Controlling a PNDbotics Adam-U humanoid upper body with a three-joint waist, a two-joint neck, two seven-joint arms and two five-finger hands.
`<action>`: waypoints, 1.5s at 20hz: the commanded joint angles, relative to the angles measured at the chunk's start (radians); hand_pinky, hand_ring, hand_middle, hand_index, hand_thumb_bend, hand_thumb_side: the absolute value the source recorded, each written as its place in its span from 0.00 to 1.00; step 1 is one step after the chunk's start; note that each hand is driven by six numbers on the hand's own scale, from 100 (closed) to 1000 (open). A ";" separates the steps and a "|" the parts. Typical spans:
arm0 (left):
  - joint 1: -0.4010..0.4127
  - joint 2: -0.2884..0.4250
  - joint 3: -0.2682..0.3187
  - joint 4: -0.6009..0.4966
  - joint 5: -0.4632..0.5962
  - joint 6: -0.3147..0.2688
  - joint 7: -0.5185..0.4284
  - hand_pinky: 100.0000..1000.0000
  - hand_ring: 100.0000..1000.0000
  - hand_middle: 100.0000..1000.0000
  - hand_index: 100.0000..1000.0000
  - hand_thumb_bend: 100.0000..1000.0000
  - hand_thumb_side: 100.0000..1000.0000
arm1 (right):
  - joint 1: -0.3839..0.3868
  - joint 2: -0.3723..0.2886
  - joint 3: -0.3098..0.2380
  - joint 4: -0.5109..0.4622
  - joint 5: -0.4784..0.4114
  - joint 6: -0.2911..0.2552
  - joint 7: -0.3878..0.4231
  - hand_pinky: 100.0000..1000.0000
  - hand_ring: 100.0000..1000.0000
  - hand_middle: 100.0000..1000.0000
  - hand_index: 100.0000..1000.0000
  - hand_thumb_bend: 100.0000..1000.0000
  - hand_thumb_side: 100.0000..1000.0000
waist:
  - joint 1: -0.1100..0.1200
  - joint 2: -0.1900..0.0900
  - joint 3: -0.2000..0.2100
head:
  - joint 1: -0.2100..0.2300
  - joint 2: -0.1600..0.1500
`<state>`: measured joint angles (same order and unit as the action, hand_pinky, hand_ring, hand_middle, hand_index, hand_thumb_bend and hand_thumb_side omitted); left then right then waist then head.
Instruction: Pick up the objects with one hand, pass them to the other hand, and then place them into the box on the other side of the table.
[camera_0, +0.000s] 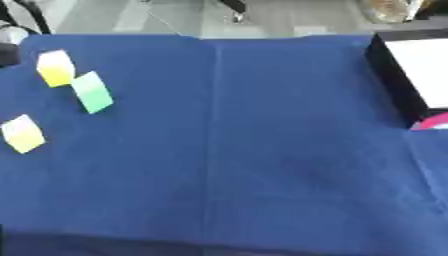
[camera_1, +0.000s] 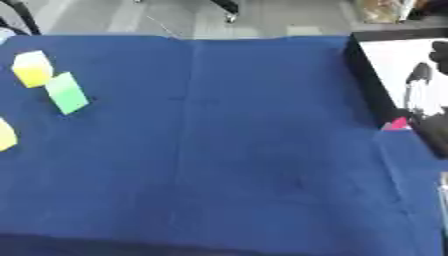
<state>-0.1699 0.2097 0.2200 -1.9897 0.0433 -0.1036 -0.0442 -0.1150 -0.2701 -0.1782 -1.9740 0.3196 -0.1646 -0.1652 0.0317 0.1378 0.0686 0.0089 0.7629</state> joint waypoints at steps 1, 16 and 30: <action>-0.012 0.013 0.004 -0.010 -0.001 -0.003 -0.003 0.71 0.66 0.51 0.70 0.01 0.66 | -0.010 -0.010 -0.005 -0.026 0.005 -0.001 0.001 0.84 0.80 0.76 1.00 0.00 0.47 | -0.001 -0.009 0.000 | 0.003 -0.009; 0.014 0.269 0.043 -0.003 -0.231 0.048 -0.086 0.72 0.66 0.53 0.75 0.00 0.63 | -0.008 -0.018 -0.005 -0.026 0.007 0.005 0.004 0.84 0.80 0.76 1.00 0.00 0.47 | 0.014 -0.013 -0.010 | 0.035 -0.006; -0.056 0.668 -0.076 0.477 -0.624 -0.006 -0.246 0.75 0.68 0.64 0.80 0.26 0.52 | -0.007 -0.031 0.003 -0.022 0.008 0.004 0.014 0.84 0.80 0.76 1.00 0.00 0.47 | 0.040 -0.021 -0.036 | 0.146 -0.002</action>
<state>-0.2121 0.8162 0.1465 -1.5504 -0.5599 -0.1032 -0.2755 -0.1144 -0.2799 -0.1768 -1.9740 0.3242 -0.1576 -0.1556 0.0723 0.1344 0.0317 0.1473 0.7630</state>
